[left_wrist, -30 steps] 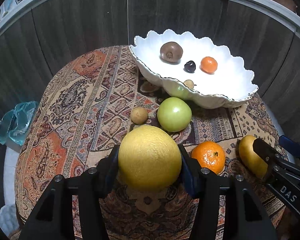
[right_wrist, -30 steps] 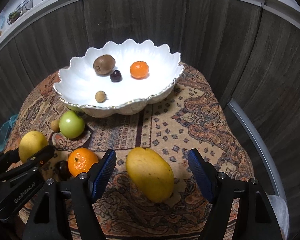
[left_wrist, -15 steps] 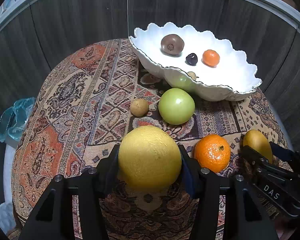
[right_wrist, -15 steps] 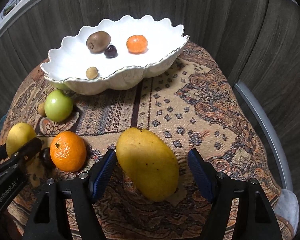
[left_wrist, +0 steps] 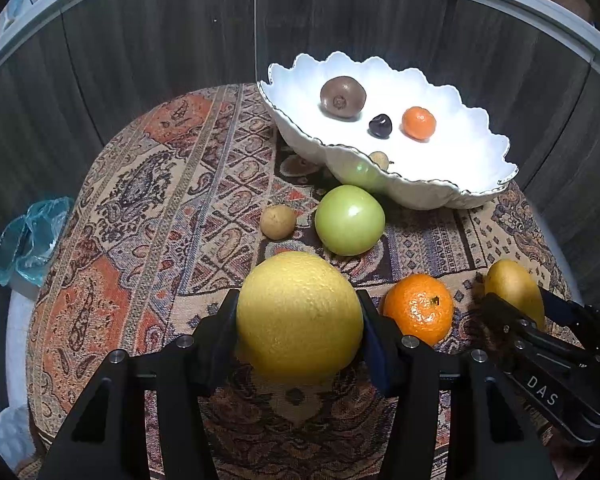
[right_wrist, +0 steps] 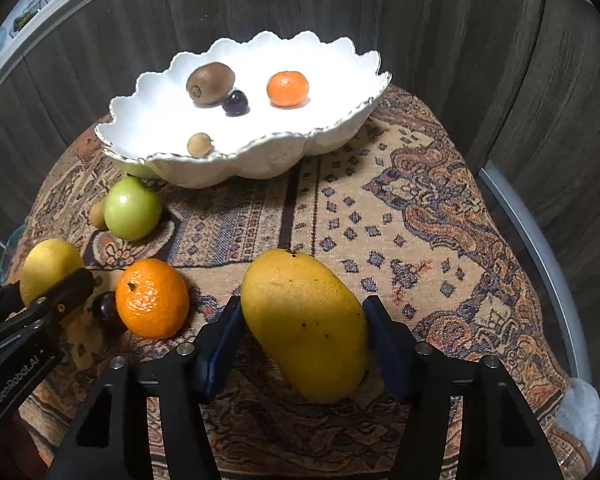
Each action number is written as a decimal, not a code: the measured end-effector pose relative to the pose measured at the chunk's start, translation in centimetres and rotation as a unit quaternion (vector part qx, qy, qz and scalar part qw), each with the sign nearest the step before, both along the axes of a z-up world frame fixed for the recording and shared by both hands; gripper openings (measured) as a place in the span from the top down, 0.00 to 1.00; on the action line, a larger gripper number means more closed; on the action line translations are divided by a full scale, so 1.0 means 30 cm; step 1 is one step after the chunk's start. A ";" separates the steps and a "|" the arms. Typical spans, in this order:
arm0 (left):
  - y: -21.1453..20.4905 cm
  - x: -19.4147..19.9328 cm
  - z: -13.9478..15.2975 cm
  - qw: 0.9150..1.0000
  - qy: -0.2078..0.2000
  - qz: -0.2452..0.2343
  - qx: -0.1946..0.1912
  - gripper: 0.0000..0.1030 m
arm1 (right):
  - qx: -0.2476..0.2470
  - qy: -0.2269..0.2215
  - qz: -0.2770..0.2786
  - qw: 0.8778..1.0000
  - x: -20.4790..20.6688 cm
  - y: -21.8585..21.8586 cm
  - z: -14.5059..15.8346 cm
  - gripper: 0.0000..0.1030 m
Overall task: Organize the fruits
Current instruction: 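Grasp the lemon with the left tool while the right tool grasps the mango, then carry the lemon and mango over the white bowl and open both tools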
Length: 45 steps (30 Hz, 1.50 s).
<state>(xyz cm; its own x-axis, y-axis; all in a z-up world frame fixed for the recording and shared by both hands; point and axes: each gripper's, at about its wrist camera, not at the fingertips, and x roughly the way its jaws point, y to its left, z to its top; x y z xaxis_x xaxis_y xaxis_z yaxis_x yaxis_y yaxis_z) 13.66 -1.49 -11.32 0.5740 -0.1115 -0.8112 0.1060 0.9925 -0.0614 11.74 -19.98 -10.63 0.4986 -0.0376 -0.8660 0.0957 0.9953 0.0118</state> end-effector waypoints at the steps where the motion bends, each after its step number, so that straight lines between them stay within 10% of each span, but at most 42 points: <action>1: 0.000 -0.001 0.003 1.000 -0.001 0.000 0.000 0.47 | -0.001 -0.004 0.001 1.000 -0.003 0.003 0.009 0.41; 45: -0.094 0.165 0.268 0.998 -0.064 -0.026 -0.004 0.47 | 0.001 -0.112 0.001 0.994 0.113 -0.024 0.329 0.41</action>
<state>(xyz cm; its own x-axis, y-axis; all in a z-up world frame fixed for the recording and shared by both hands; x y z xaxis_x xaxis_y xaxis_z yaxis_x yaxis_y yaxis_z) 18.61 -4.30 -3.29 0.6660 -0.1505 -0.7306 0.1647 0.9849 -0.0528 15.13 -20.71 -0.75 0.6788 -0.0346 -0.7335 0.0890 0.9954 0.0354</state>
